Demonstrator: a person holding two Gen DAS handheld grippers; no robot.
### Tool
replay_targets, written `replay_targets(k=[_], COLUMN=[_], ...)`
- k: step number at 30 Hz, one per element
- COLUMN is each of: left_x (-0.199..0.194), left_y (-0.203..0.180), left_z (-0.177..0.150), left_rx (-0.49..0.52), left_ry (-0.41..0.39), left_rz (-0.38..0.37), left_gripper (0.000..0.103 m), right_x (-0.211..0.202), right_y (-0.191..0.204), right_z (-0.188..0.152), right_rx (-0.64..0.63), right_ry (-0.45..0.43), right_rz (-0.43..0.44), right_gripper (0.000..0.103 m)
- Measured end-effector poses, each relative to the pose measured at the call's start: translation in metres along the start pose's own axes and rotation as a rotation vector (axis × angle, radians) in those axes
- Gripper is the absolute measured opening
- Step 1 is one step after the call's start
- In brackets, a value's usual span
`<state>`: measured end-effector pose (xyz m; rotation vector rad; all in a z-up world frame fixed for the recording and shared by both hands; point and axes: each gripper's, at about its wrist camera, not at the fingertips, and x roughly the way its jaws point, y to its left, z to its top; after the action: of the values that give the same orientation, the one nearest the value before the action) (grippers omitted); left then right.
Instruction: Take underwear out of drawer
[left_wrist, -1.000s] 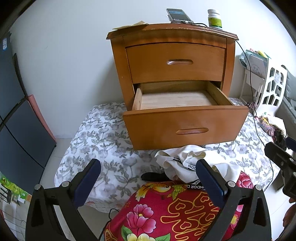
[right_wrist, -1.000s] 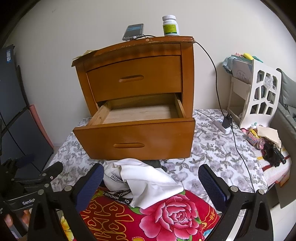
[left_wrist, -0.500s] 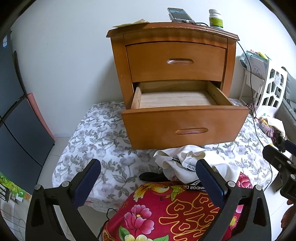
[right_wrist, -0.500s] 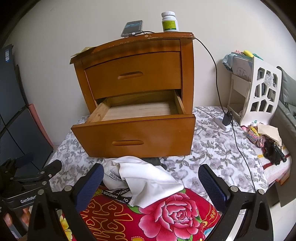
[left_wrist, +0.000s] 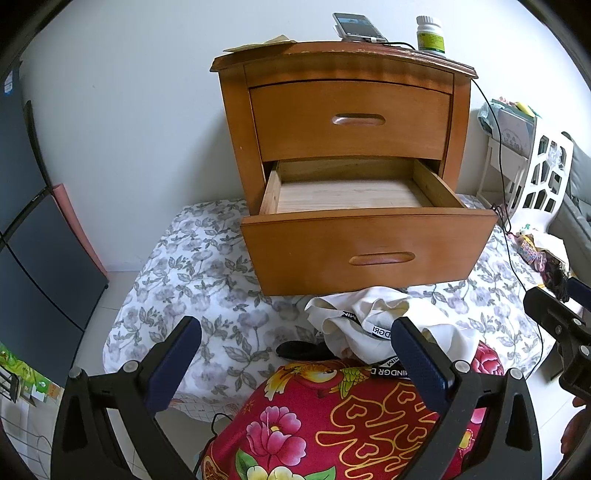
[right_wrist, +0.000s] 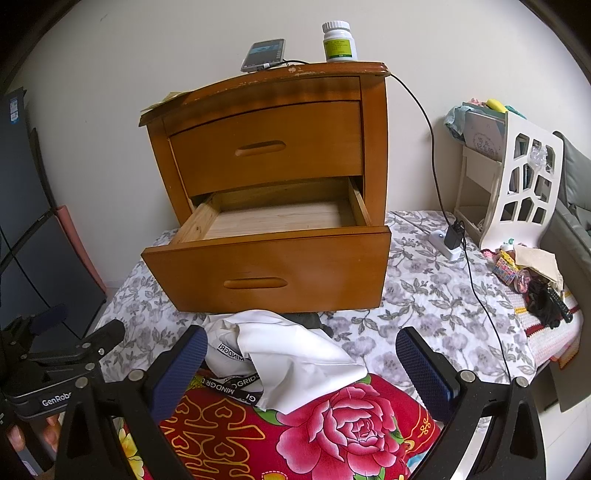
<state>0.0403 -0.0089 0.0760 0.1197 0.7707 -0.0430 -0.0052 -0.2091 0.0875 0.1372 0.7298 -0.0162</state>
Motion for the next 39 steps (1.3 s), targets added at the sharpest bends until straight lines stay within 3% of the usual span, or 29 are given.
replay_targets(k=[39], left_x=[0.0026], left_y=[-0.0006], left_z=[-0.0032], left_rx=[-0.006], left_ry=[0.009], left_rz=[0.000], left_gripper=[0.102], right_x=[0.0027], right_y=[-0.0012], right_z=[-0.0025], right_rx=[0.002], right_ry=[0.006], right_rz=[0.001], right_gripper=[0.103])
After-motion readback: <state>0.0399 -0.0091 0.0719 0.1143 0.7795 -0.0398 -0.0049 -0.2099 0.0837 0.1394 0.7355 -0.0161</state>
